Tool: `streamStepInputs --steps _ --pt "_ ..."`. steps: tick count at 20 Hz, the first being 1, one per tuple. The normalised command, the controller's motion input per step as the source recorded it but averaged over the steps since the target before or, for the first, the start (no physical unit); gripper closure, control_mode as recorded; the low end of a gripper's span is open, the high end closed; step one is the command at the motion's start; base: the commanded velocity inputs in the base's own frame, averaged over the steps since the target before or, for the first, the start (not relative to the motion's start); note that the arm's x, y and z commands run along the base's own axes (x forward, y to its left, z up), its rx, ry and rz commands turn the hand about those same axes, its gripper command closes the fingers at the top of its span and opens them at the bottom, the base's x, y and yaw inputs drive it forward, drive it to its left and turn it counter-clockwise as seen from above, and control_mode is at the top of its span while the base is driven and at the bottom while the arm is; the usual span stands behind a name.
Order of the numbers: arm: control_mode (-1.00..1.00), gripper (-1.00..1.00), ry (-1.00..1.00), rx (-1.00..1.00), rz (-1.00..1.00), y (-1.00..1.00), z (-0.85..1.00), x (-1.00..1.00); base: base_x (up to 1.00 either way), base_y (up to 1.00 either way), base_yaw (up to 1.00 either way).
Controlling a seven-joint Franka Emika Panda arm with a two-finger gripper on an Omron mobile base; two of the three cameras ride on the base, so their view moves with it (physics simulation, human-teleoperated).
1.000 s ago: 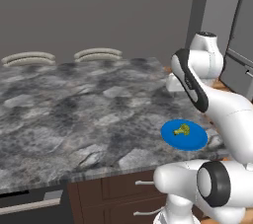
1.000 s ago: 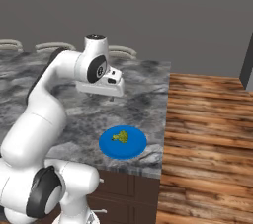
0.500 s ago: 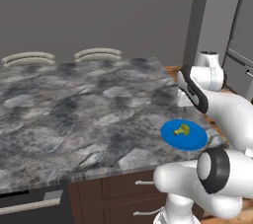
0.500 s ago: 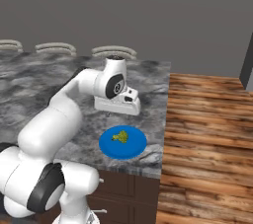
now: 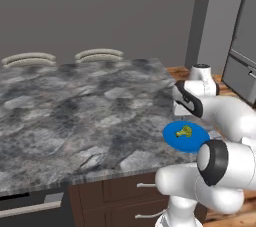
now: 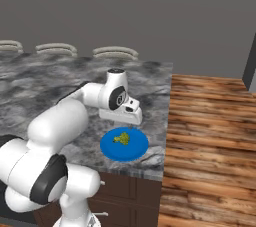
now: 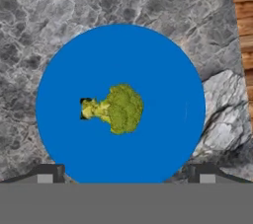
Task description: Place the broccoli on the bottom rack of the oven.
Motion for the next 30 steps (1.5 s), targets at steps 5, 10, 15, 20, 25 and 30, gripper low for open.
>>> streamStepInputs --steps 5,10,15,20,25,30 --pt "-1.0 -1.0 0.01 0.0 -0.01 -0.04 -0.34 0.4 0.0 0.0 0.0" --pt "-1.0 -1.0 0.02 0.0 0.0 0.0 -0.44 0.38 0.0 0.0 0.0" --pt "-1.0 -1.0 0.07 0.0 0.0 0.0 -0.4 0.0 0.0 0.0 0.0" --pt "-1.0 -1.0 0.06 0.0 0.0 0.0 -0.28 0.0 0.0 0.0 0.0" --pt "-1.0 -1.0 0.03 0.0 0.0 0.0 -0.15 -0.09 0.0 0.0 0.0" --pt "-1.0 -1.0 0.0 0.0 0.0 0.0 -0.01 -0.25 0.0 0.0 0.0"
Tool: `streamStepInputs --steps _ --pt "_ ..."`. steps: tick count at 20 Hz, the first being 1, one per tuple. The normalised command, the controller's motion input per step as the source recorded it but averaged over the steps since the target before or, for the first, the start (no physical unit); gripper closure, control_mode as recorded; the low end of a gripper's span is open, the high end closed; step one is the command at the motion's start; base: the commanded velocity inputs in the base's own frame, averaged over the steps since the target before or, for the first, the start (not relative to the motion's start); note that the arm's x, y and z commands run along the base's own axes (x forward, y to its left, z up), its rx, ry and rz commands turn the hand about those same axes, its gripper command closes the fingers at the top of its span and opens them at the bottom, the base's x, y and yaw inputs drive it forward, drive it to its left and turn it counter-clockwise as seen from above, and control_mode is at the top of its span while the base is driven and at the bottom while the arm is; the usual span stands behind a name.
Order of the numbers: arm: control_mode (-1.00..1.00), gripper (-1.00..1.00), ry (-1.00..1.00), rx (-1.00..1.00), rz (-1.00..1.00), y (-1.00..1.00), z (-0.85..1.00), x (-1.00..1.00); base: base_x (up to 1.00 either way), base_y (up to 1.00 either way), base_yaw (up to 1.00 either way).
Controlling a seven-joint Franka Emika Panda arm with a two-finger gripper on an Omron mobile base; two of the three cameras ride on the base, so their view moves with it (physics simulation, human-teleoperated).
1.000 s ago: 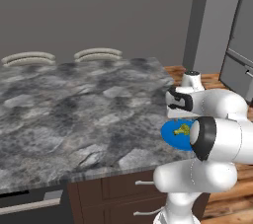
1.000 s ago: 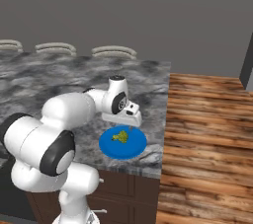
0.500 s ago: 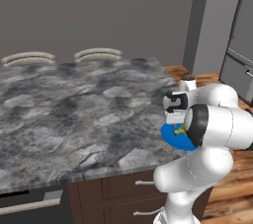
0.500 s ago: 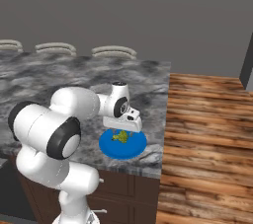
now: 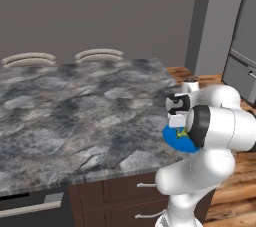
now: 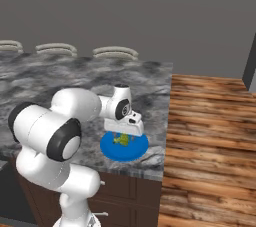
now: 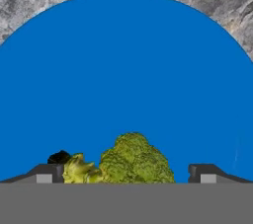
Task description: Place the broccoli on the bottom rack of the oven.
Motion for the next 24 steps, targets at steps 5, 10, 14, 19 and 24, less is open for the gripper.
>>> streamStepInputs --steps 5,10,14,19,24 --pt "-1.0 -1.0 0.0 0.0 0.0 0.0 0.0 -0.27 0.0 0.0 0.0" --pt "-1.0 1.0 0.0 0.0 0.0 0.0 -0.03 -0.15 0.0 0.0 0.0" --pt "-1.0 1.0 0.0 0.0 0.0 0.0 -0.03 -0.14 0.0 0.0 0.0" --pt "-1.0 1.0 0.0 0.0 -0.06 0.0 0.0 -0.16 0.0 0.0 0.0" --pt "-1.0 1.0 0.0 0.0 -0.16 0.0 0.27 -0.21 0.0 0.0 0.0"
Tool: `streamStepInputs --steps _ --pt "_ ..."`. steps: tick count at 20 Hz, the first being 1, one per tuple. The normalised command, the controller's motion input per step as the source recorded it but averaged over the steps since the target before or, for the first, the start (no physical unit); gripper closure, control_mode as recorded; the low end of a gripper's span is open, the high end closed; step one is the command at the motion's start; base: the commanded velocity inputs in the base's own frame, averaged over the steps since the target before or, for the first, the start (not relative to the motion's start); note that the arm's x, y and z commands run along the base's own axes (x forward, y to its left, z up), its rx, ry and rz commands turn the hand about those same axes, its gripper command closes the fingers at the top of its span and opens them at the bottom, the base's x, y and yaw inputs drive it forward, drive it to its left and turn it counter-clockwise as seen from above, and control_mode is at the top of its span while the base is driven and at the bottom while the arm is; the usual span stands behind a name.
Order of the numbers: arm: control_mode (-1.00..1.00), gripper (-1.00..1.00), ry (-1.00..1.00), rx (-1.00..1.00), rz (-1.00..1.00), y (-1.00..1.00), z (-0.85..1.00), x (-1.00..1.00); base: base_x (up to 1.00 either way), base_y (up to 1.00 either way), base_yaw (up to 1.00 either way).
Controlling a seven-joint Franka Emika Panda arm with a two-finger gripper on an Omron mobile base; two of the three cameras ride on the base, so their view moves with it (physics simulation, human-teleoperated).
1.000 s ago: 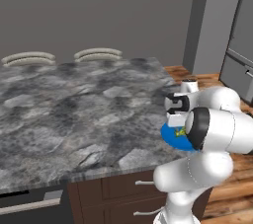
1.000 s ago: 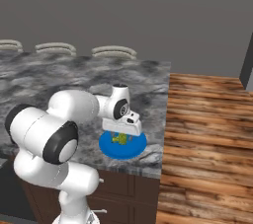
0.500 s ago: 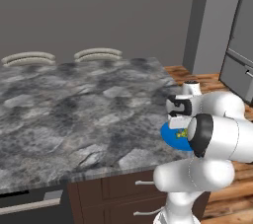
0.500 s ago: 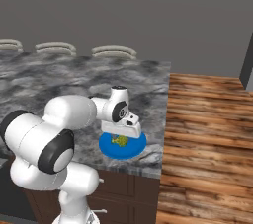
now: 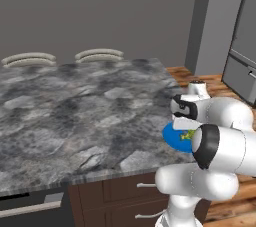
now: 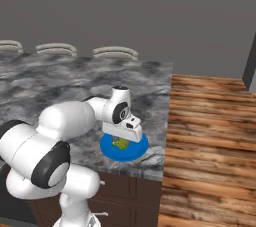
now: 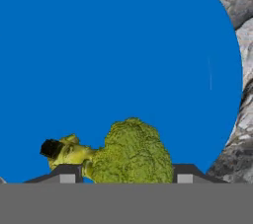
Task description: Place the broccoli on the bottom rack of the oven.
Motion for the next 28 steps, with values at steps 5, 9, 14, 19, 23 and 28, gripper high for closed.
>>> streamStepInputs --steps 5,9,14,19,23,28 --pt "-1.0 1.0 0.0 -0.06 -0.15 0.14 0.75 -0.17 0.0 0.0 0.0" --pt "-1.0 1.0 -0.01 -0.05 -0.03 0.4 0.81 -0.24 0.0 0.0 0.0" --pt "-1.0 1.0 -0.03 0.0 0.0 0.48 0.74 -0.58 0.0 0.0 0.0" --pt "-1.0 1.0 -0.05 0.0 0.03 0.58 0.58 -0.84 0.0 0.0 0.0" --pt "-1.0 1.0 -0.13 0.0 0.02 0.44 0.34 -0.9 0.0 0.0 0.0" --pt "-1.0 1.0 -0.1 0.05 0.03 0.02 0.12 -0.51 0.0 0.0 0.0"
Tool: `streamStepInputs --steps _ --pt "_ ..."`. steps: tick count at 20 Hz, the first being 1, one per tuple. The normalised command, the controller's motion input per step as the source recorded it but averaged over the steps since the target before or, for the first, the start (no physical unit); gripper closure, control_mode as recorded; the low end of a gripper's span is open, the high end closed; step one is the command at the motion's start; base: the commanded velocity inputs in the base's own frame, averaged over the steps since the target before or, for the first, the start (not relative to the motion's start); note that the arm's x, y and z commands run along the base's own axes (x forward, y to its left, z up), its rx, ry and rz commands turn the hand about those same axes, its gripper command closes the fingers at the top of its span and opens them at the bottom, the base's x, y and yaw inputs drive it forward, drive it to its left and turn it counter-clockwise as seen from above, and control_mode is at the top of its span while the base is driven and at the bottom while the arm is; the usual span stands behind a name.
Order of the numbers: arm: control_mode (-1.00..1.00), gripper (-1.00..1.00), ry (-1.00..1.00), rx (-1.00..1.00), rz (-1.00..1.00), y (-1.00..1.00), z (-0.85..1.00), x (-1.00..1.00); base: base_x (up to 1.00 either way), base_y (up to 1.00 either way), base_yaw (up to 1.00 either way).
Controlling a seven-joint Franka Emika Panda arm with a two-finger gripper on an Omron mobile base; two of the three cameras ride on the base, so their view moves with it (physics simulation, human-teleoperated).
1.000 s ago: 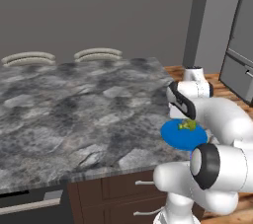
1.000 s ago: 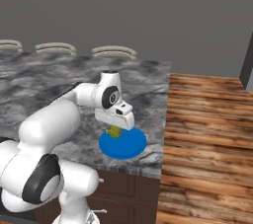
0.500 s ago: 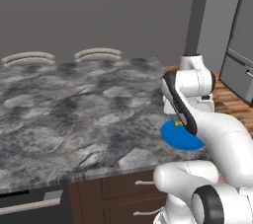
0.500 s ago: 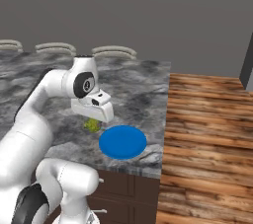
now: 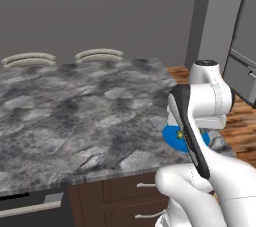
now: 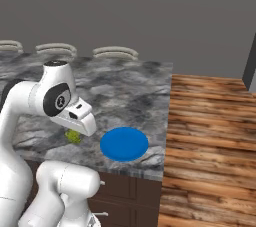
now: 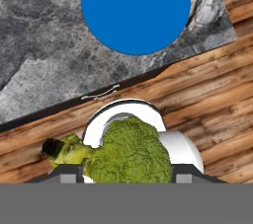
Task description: Place the broccoli on the bottom rack of the oven.
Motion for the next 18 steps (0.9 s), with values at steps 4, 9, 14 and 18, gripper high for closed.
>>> streamStepInputs --steps 4,9,14,18 --pt "-1.0 1.0 -0.04 0.04 0.0 -0.04 -0.01 -0.31 0.0 0.0 0.0" --pt "-1.0 1.0 0.0 0.0 0.0 0.0 0.0 -0.01 0.0 0.0 0.0" --pt "-1.0 1.0 0.0 0.0 0.0 0.0 0.0 -0.03 0.0 0.0 0.0" --pt "-1.0 1.0 -0.02 0.01 0.0 -0.29 0.0 -0.23 0.0 0.0 0.0"
